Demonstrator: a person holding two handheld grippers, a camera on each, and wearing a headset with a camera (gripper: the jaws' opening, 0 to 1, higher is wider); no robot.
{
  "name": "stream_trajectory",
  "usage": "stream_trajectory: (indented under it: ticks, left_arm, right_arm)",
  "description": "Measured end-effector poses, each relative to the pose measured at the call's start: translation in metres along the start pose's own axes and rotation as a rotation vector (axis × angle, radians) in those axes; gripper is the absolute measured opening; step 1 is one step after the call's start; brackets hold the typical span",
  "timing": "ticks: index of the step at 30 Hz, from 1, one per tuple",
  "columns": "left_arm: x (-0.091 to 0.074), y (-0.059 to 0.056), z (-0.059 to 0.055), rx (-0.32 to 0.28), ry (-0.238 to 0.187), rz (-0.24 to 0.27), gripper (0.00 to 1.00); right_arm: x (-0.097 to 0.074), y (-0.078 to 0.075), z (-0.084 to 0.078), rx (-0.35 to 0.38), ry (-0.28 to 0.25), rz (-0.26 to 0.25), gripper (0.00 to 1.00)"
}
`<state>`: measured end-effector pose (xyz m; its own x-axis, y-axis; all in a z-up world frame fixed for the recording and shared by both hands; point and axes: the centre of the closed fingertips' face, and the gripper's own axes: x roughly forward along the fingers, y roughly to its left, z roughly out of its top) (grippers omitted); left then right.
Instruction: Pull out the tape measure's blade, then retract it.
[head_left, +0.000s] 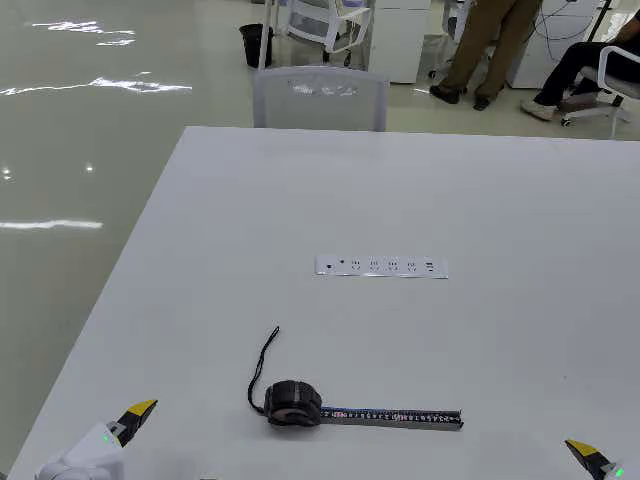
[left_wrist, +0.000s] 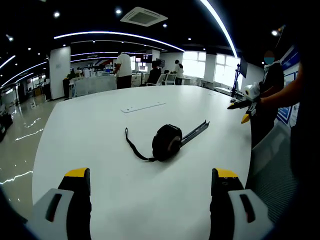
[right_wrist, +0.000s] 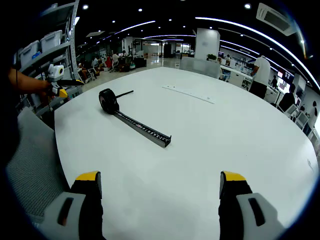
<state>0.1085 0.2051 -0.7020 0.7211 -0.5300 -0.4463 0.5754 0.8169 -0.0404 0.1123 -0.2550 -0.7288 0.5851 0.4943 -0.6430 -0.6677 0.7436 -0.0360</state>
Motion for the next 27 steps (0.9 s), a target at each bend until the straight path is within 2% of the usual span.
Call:
stream_trajectory:
  ticks: [3,6,9,10,12,14,16,18,22,26,27]
  left_arm:
    - [-0.006,-0.001,-0.009,0.003,0.013,0.016,0.99]
    - [-0.013,0.002,-0.017,-0.010,0.017,0.028,0.99]
    - [-0.020,-0.002,-0.018,-0.022,0.019,0.037,0.99]
    - [-0.022,0.000,-0.023,-0.025,0.018,0.036,0.99]
    - [-0.026,-0.002,-0.028,-0.020,0.021,0.035,0.99]
    - [-0.029,-0.009,-0.025,-0.008,0.030,0.041,0.99]
    - [-0.032,-0.015,-0.025,0.035,0.039,0.042,0.99]
    - [-0.034,-0.013,-0.028,0.005,0.028,0.046,0.99]
    - [-0.039,-0.011,-0.026,-0.035,0.003,0.071,0.99]
    - [-0.042,-0.011,-0.024,-0.050,0.008,0.082,0.99]
    - [-0.043,-0.011,-0.027,-0.072,0.029,0.082,0.99]
  right_arm:
    - [-0.004,0.003,-0.001,0.036,-0.012,0.015,1.00]
    - [-0.007,0.002,-0.007,0.023,-0.007,0.005,1.00]
    - [-0.011,0.004,-0.011,0.024,-0.012,0.005,1.00]
    - [-0.013,0.005,-0.013,0.024,-0.011,0.004,1.00]
    - [-0.017,0.007,-0.013,0.039,-0.020,0.001,1.00]
    - [-0.020,0.007,-0.013,0.028,-0.028,-0.011,1.00]
    - [-0.022,0.009,-0.015,0.030,-0.024,-0.006,1.00]
    - [-0.022,0.012,-0.019,0.017,-0.014,0.001,1.00]
    - [-0.023,0.016,-0.019,0.002,-0.018,0.003,1.00]
    - [-0.021,0.020,-0.026,-0.009,0.003,0.023,1.00]
    - [-0.022,0.021,-0.027,-0.016,0.012,0.017,1.00]
